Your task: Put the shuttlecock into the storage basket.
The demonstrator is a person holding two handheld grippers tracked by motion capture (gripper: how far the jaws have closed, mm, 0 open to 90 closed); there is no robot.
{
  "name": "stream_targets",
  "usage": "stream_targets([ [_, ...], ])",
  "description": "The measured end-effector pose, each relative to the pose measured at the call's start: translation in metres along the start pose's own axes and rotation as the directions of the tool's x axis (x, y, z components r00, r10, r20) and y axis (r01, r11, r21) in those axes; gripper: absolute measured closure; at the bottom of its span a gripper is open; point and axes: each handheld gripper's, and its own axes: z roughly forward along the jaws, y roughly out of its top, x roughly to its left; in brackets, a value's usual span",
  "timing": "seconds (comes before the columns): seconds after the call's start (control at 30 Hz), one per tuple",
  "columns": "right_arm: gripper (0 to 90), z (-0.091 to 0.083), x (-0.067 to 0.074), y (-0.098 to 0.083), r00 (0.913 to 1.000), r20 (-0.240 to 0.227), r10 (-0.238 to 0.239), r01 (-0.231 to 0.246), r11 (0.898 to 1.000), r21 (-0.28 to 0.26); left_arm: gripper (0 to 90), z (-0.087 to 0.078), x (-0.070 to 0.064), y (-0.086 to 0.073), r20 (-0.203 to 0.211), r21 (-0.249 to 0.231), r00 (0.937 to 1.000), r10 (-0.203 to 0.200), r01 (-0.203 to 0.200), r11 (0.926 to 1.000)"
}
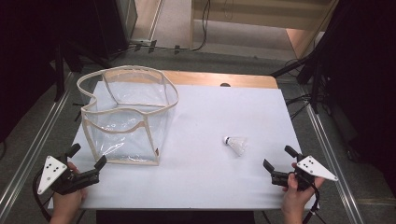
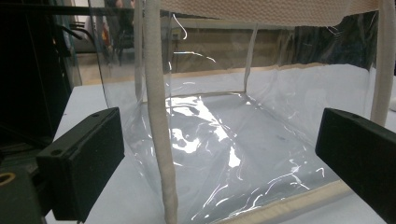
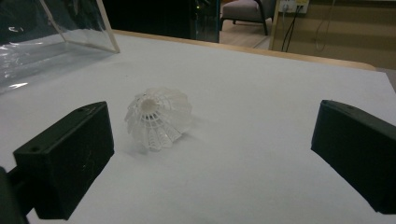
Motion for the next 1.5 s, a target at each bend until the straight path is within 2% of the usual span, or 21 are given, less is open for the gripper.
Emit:
stream_targets([
  [0.13,0.0,0.0,0.002,0.003,1.0,0.002,-0.004,0.004,1.0,0.002,2.0,0.0,0.0,0.0,0.0,0.0,1.0,-0.001,0.001,1.0],
  [0.37,0.0,0.001,0.014,0.015,0.999,-0.032,-0.033,0.033,0.999,0.012,2.1,0.0,0.0,0.0,-0.003,0.002,1.0,-0.002,0.002,1.0],
  [0.4,5.2,0.002,0.016,0.015,0.999,-0.029,-0.033,0.034,0.999,0.016,2.0,0.0,0.0,0.0,-0.004,0.0,1.0,0.0,0.0,1.0],
  [0.47,8.2,0.004,0.021,0.017,0.9987,-0.024,-0.044,0.045,0.999,0.027,2.0,0.0,0.0,0.0,-0.003,0.001,1.0,0.004,-0.004,1.0],
  [0.5,12.8,0.005,0.022,0.017,0.9984,-0.031,-0.047,0.048,0.998,0.03,2.1,0.0,0.0,0.0,-0.001,0.001,1.0,0.005,-0.005,1.0],
  [0.67,19.9,0.016,0.031,0.024,0.9953,-0.075,-0.061,0.065,0.996,0.055,2.0,0.0,0.0,0.0,-0.001,0.001,1.0,0.004,-0.004,1.0],
  [0.73,23.3,0.021,0.032,0.026,0.9929,-0.111,-0.041,0.049,0.997,0.064,2.1,0.0,0.0,0.0,-0.001,0.001,1.0,0.005,-0.005,1.0],
  [0.83,25.4,0.026,0.035,0.029,0.9922,-0.119,-0.039,0.048,0.996,0.076,2.0,0.0,-0.001,0.0,-0.003,0.002,1.0,0.005,-0.005,1.0],
  [0.9,33.6,0.032,0.041,0.033,0.9912,-0.127,-0.036,0.05,0.994,0.102,2.0,0.0,-0.001,0.0,-0.003,0.001,1.0,0.004,-0.004,1.0],
  [1.0,52.3,0.037,0.046,0.037,0.9908,-0.134,-0.021,0.037,0.992,0.123,2.1,-0.001,-0.001,0.0,-0.002,0.001,1.0,0.005,-0.005,1.0],
  [1.07,55.2,0.039,0.048,0.038,0.9907,-0.135,-0.02,0.038,0.99,0.135,2.0,-0.001,-0.001,0.0,-0.002,0.001,1.0,0.005,-0.005,1.0],
  [1.1,62.9,0.042,0.054,0.04,0.9914,-0.126,-0.035,0.055,0.986,0.156,2.1,-0.001,-0.001,0.0,-0.001,0.002,1.0,0.005,-0.005,1.0],
  [1.17,66.4,0.043,0.056,0.041,0.9908,-0.131,-0.036,0.057,0.985,0.163,2.1,-0.001,-0.001,0.0,0.0,0.001,1.0,0.004,-0.004,1.0],
  [1.2,73.5,0.047,0.061,0.043,0.988,-0.148,-0.046,0.072,0.981,0.179,2.1,-0.001,-0.001,0.0,0.0,0.002,1.0,0.005,-0.005,1.0],
  [1.27,79.0,0.05,0.065,0.043,0.9849,-0.165,-0.05,0.083,0.977,0.198,2.0,-0.001,0.0,0.0,0.002,0.001,1.0,0.006,-0.006,1.0],
  [1.3,79.0,0.05,0.065,0.043,0.9849,-0.165,-0.05,0.083,0.977,0.198,2.1,-0.001,0.0,0.0,0.002,0.001,1.0,0.006,-0.006,1.0],
  [1.37,86.5,0.055,0.071,0.042,0.9793,-0.195,-0.054,0.1,0.968,0.231,2.1,-0.001,0.0,0.0,0.001,0.002,1.0,0.004,-0.004,1.0],
  [1.43,87.4,0.058,0.074,0.04,0.9783,-0.2,-0.056,0.106,0.962,0.251,2.1,-0.001,0.0,0.0,0.003,0.0,1.0,0.005,-0.005,1.0],
  [1.5,87.5,0.059,0.075,0.039,0.9773,-0.206,-0.049,0.103,0.961,0.258,2.1,-0.001,0.0,0.0,0.003,0.0,1.0,0.004,-0.004,1.0],
])
